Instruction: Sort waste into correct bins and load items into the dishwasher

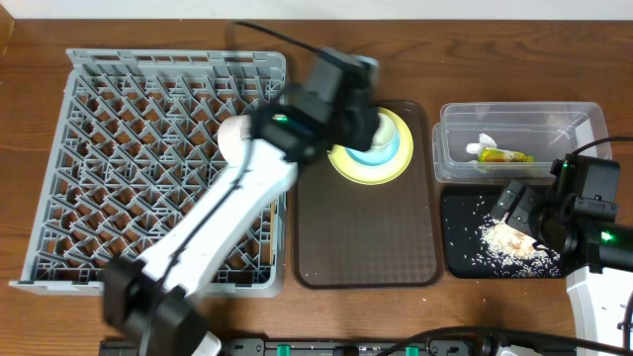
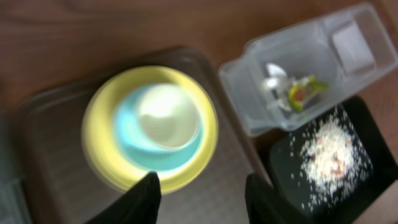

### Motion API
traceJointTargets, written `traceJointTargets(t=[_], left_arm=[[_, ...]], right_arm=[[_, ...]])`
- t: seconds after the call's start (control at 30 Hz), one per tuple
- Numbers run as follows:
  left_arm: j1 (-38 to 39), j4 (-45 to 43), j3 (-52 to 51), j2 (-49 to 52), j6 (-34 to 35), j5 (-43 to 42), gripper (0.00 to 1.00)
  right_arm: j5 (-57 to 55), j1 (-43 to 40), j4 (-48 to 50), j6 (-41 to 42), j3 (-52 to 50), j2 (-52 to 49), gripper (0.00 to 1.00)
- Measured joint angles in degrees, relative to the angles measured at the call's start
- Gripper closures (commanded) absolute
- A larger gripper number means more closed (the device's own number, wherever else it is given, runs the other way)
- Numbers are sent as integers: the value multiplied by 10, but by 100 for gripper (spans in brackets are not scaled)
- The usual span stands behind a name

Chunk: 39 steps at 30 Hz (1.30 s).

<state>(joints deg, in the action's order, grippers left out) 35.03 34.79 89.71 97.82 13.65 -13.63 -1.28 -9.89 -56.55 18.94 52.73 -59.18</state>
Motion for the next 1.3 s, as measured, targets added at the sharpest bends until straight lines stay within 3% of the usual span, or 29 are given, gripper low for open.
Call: traceJointTargets(t=[0.23,0.5,1.3], left_arm=[[57,-70,0,92,0,33,55],[67,-108,0,146,-6,112,55],[67,-95,0,187,-69,143,64]], right_arm=[[0,0,0,0,0,0,1],[0,0,0,0,0,0,1],[0,0,0,0,0,0,1]])
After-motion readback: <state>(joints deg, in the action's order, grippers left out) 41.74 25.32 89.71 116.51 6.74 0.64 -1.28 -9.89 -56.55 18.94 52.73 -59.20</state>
